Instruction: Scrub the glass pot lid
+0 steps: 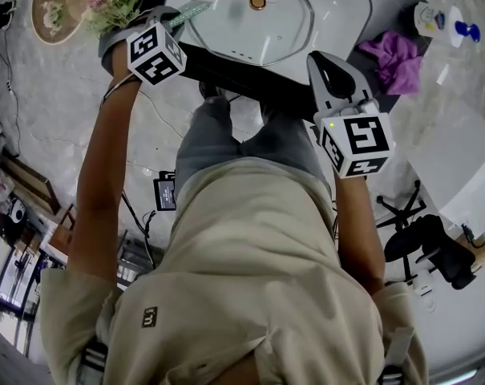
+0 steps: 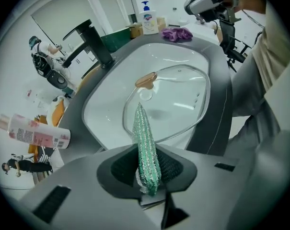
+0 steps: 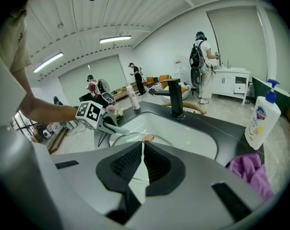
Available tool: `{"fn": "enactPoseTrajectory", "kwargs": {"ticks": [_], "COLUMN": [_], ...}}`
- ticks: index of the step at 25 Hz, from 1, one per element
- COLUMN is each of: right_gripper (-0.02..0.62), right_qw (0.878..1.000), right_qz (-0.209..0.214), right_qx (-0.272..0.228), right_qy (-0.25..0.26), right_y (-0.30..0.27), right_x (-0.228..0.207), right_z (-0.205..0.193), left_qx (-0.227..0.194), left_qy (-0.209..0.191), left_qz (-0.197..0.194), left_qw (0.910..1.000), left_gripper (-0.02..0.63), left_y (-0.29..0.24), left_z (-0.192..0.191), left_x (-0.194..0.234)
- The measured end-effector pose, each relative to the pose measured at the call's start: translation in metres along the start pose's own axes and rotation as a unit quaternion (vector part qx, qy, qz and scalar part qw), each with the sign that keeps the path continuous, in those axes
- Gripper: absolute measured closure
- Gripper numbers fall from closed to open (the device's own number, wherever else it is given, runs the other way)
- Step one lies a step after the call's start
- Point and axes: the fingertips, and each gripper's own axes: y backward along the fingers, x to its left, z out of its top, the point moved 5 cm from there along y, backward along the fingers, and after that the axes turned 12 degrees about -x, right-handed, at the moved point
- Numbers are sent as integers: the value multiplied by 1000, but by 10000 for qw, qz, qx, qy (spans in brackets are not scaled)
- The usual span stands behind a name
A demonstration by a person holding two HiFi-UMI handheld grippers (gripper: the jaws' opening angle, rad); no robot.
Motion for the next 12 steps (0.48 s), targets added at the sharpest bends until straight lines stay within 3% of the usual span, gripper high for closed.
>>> {"fn": "enactPoseTrajectory", "kwargs": {"ticks": [12], "right_gripper": [566], "right_qw": [9996], "right_qz": [-226], "right_qx": [-11], "right_qy": [-168], "right_y": [12], "right_x": [-16], "right_z": [-5], "left_qx": [-169], "left_qy": [-156], "left_qz": [-193], "left_qw": [9996], "left_gripper": [511], "left_y": [-31], "left_z": [47], "left_x": [12]}}
